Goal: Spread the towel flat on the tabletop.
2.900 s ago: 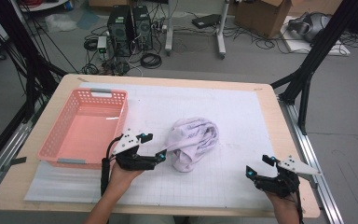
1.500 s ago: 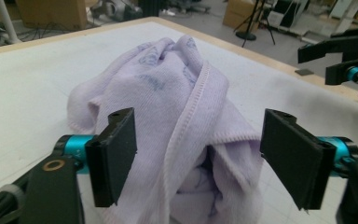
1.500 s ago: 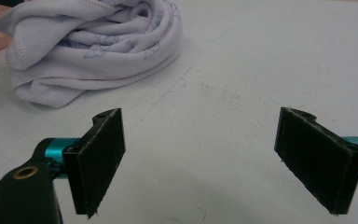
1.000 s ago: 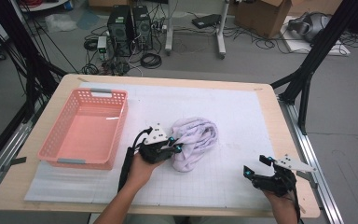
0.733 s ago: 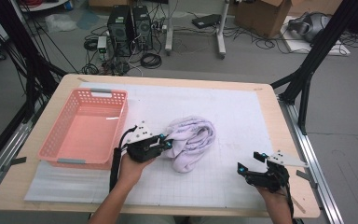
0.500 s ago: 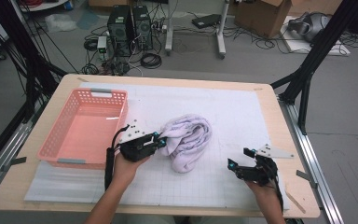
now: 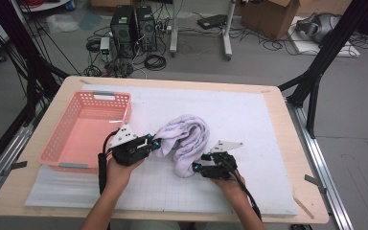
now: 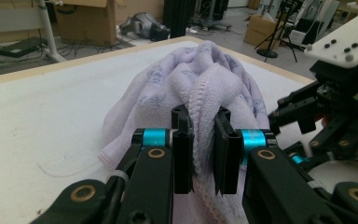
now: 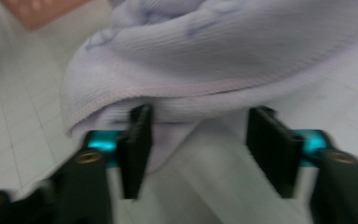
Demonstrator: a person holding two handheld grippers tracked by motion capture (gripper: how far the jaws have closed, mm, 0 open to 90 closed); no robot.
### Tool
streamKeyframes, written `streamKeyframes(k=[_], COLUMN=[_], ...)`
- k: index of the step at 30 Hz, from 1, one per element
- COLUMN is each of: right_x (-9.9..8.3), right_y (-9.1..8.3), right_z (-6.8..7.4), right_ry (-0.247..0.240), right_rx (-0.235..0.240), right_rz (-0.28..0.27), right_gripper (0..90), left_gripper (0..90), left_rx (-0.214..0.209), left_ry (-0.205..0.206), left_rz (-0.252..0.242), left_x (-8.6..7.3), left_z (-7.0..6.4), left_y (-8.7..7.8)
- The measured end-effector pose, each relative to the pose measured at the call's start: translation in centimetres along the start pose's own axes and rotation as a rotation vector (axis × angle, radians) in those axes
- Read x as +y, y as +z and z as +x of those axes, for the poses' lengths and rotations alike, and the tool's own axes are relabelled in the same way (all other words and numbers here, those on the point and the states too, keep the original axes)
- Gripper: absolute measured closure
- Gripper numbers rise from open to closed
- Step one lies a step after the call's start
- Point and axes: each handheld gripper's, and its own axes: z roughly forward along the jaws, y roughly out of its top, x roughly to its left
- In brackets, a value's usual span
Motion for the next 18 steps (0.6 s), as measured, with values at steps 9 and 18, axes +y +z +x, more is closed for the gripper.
streamKeyframes(k=[9,18], right_x=[-0.3,-2.7], right_y=[-2.9,-10.6], right_z=[-0.4,-3.0], right_ry=[-0.02,0.017], right_rx=[0.012,-0.087], right_rz=[-0.019,-0.045], right_gripper=[86.4,86.8], left_gripper=[79.9,79.9], left_rx=[0.01,0.01], left_ry=[-0.001,-0.001], left_rz=[-0.005,-0.008], left_x=[-0.2,-0.2], left_z=[0.4,0.3], left_y=[-0.6,-0.4])
